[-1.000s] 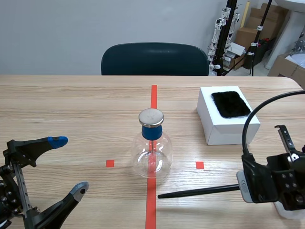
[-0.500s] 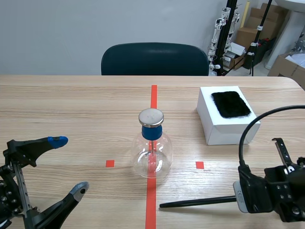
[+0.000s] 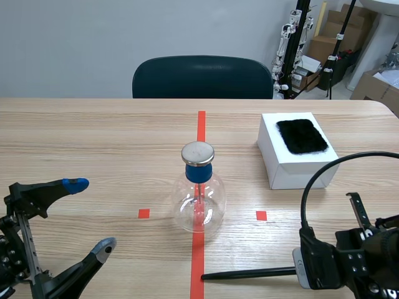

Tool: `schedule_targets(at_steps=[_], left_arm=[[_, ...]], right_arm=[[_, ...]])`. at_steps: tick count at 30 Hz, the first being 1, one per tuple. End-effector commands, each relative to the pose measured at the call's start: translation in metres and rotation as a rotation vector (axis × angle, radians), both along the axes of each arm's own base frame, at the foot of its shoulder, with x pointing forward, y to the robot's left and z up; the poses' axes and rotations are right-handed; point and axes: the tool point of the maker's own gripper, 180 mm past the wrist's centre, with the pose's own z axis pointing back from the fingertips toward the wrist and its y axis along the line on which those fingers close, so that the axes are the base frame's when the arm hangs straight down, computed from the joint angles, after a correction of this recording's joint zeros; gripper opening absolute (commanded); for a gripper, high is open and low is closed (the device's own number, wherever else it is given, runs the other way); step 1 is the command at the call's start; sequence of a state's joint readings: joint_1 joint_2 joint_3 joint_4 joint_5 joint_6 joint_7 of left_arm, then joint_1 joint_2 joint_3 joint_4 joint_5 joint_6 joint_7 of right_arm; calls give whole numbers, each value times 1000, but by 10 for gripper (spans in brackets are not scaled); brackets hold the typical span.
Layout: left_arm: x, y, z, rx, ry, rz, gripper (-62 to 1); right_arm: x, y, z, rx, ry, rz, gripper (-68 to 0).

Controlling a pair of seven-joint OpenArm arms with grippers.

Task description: Do the electroscope experiment. put the rod down on the box

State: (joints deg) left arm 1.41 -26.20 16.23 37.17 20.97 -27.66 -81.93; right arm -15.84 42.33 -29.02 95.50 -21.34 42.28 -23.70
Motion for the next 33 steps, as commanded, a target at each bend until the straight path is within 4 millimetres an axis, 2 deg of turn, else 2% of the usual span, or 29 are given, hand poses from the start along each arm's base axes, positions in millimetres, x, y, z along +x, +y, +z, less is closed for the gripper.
schedule_targets(at_steps=[1,13,21,24,33], left_arm=[[4,3,10,-18,-32,2,14],[4,3,10,-18,-32,2,14],[4,3,10,-18,-32,2,14],[4,3,10,-18,-32,2,14],[4,3,10,-18,-32,2,14]], right_arm=[[13,-2,7,-10,-33,-1,-551],[20,1,11,9,-45,-6,-314],[20,2,11,14,-44,-4,-83],[19,4,10,25,-39,-8,-51],[16,6,10,44,-18,-38,-49]])
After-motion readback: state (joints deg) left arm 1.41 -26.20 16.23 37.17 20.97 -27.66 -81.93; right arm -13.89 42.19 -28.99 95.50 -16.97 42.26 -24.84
